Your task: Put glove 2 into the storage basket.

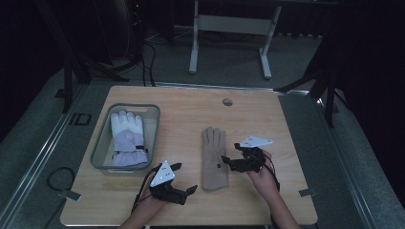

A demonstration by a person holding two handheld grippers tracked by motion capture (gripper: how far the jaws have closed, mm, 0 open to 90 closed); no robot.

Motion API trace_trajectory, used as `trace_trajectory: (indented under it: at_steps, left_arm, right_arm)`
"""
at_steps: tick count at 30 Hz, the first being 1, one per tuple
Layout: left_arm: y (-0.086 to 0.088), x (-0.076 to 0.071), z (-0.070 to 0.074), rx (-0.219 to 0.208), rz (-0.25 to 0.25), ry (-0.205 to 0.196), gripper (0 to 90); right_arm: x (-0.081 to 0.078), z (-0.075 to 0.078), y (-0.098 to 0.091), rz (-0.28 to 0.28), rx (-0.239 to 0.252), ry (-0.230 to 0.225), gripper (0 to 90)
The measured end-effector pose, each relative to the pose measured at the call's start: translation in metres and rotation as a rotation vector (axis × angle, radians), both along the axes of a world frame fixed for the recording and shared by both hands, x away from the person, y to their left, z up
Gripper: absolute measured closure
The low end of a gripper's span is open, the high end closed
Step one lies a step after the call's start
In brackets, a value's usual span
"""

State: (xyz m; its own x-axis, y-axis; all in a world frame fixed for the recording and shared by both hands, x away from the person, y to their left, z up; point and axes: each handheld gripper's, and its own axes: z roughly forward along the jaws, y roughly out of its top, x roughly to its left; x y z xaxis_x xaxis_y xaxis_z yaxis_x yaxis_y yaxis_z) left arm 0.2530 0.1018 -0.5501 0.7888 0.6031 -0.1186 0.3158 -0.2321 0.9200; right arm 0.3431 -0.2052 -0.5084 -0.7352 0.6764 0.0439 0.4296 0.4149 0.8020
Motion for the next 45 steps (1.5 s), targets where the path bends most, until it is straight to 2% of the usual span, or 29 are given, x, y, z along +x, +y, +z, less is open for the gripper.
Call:
trace_trajectory:
  at_steps: [1, 2, 3, 5, 7, 8, 10, 13, 16, 18, 25, 27, 28, 30, 32, 33, 34, 37, 38, 40, 43, 44, 45]
  left_arm:
    - [0.000, 0.000, 0.000, 0.000, 0.000, 0.000, 2.5]
    - [-0.001, 0.003, 0.000, -0.009, 0.007, 0.039, 2.5]
    - [-0.002, 0.004, 0.001, -0.007, 0.009, 0.058, 2.5]
    - [-0.003, 0.005, 0.002, 0.000, 0.004, 0.068, 2.6]
    - [-0.004, 0.006, 0.004, 0.004, 0.003, 0.077, 3.2]
    - [-0.005, 0.007, 0.006, 0.003, -0.010, 0.088, 3.2]
    - [-0.007, 0.008, 0.009, 0.016, -0.023, 0.088, 3.4]
    - [-0.011, 0.007, 0.013, 0.042, -0.048, 0.068, 6.0]
    - [-0.016, 0.007, 0.017, 0.057, -0.108, 0.040, 7.4]
    - [-0.022, 0.007, 0.018, 0.077, -0.133, 0.027, 12.0]
    - [-0.048, 0.015, 0.020, 0.156, -0.251, 0.036, 19.6]
    - [-0.054, 0.017, 0.019, 0.182, -0.261, 0.033, 21.1]
    - [-0.057, 0.018, 0.018, 0.188, -0.269, 0.037, 21.1]
    - [-0.062, 0.020, 0.016, 0.208, -0.278, 0.046, 21.9]
    - [-0.067, 0.022, 0.014, 0.227, -0.293, 0.051, 22.0]
    - [-0.069, 0.023, 0.012, 0.242, -0.304, 0.056, 23.4]
    - [-0.069, 0.023, 0.012, 0.242, -0.304, 0.056, 25.1]
    - [-0.072, 0.025, 0.009, 0.273, -0.302, 0.069, 25.2]
    - [-0.072, 0.025, 0.008, 0.282, -0.298, 0.075, 25.7]
    - [-0.072, 0.027, 0.006, 0.291, -0.299, 0.089, 25.8]
    - [-0.074, 0.027, 0.005, 0.294, -0.297, 0.096, 29.6]
    - [-0.074, 0.027, 0.004, 0.300, -0.300, 0.097, 30.2]
    - [-0.075, 0.026, 0.004, 0.308, -0.304, 0.097, 30.3]
  right_arm:
    - [-0.001, 0.001, 0.000, 0.008, -0.015, -0.017, 20.0]
    - [-0.001, 0.001, 0.000, 0.008, -0.015, -0.017, 17.6]
    - [-0.001, 0.002, -0.002, 0.021, 0.010, -0.007, 13.5]
    - [0.000, 0.003, -0.004, 0.014, 0.011, 0.017, 12.5]
    - [0.000, 0.004, -0.005, 0.026, 0.045, 0.050, 9.9]
    - [0.000, 0.004, -0.005, 0.026, 0.045, 0.050, 9.9]
    - [-0.001, 0.004, -0.005, 0.052, 0.081, 0.073, 9.9]
    - [0.001, 0.002, -0.004, 0.069, 0.084, 0.099, 10.0]
    - [0.006, 0.002, -0.005, 0.058, 0.108, 0.103, 13.6]
    - [0.013, 0.002, -0.006, 0.047, 0.123, 0.102, 19.6]
    - [0.042, -0.001, -0.002, -0.029, 0.117, 0.111, 30.9]
    - [0.054, -0.005, 0.000, -0.037, 0.116, 0.118, 34.2]
    - [0.054, -0.005, 0.000, -0.037, 0.116, 0.118, 34.2]
    - [0.062, -0.009, 0.004, -0.033, 0.127, 0.146, 33.7]
    - [0.068, -0.013, 0.008, -0.040, 0.117, 0.166, 31.7]
    - [0.073, -0.018, 0.012, -0.043, 0.121, 0.205, 30.5]
    - [0.073, -0.018, 0.012, -0.043, 0.121, 0.205, 30.5]
    - [0.075, -0.028, 0.020, -0.021, 0.042, 0.192, 30.5]
    - [0.076, -0.035, 0.022, -0.015, 0.007, 0.208, 33.3]
    - [0.076, -0.038, 0.022, -0.015, 0.011, 0.220, 34.1]
    - [0.077, -0.043, 0.021, -0.017, 0.027, 0.267, 41.1]
    - [0.076, -0.043, 0.021, -0.003, 0.040, 0.279, 52.2]
    - [0.075, -0.043, 0.022, 0.001, 0.042, 0.288, 56.2]
